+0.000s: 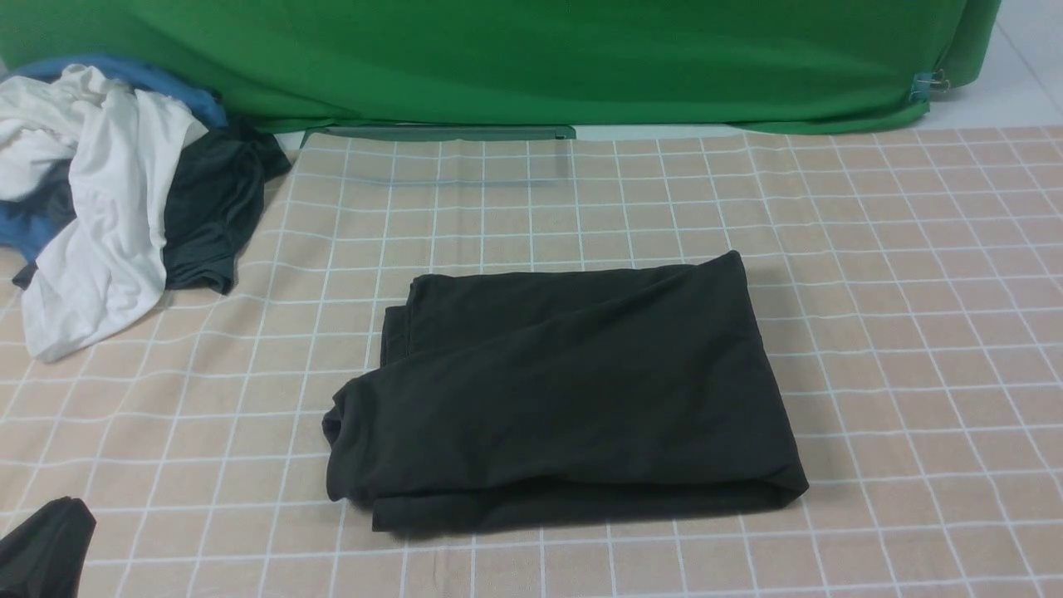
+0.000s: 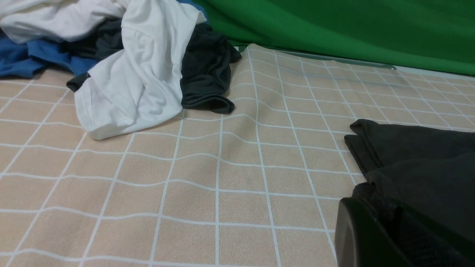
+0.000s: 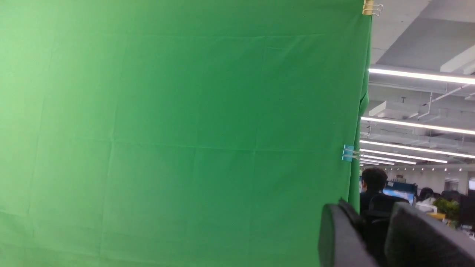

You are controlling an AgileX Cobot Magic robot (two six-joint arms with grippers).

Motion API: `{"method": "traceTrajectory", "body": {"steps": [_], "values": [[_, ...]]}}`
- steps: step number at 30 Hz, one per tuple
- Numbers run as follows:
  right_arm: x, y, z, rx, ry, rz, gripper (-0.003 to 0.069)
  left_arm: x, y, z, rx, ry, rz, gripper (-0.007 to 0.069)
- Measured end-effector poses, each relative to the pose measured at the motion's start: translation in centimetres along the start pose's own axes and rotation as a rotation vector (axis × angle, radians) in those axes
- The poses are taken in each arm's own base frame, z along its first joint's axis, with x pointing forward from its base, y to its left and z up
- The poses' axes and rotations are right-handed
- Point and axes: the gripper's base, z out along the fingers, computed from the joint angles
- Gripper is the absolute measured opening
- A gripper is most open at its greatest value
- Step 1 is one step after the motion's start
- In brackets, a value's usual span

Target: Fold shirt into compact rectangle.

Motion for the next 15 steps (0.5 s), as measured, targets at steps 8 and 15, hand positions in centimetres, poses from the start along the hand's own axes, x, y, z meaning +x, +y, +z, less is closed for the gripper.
{"method": "traceTrajectory", "body": {"steps": [8, 15], "values": [[4.7, 0.3, -1.0, -0.002, 0.381, -0.104, 0.0232, 0.0, 0.0, 0.0, 0.0, -0.003, 0.0, 0.0003], [14.0, 0.3, -4.0, 0.082, 0.634, -0.151, 0.0237, 0.0, 0.0, 0.0, 0.0, -0.003, 0.0, 0.0003]]}}
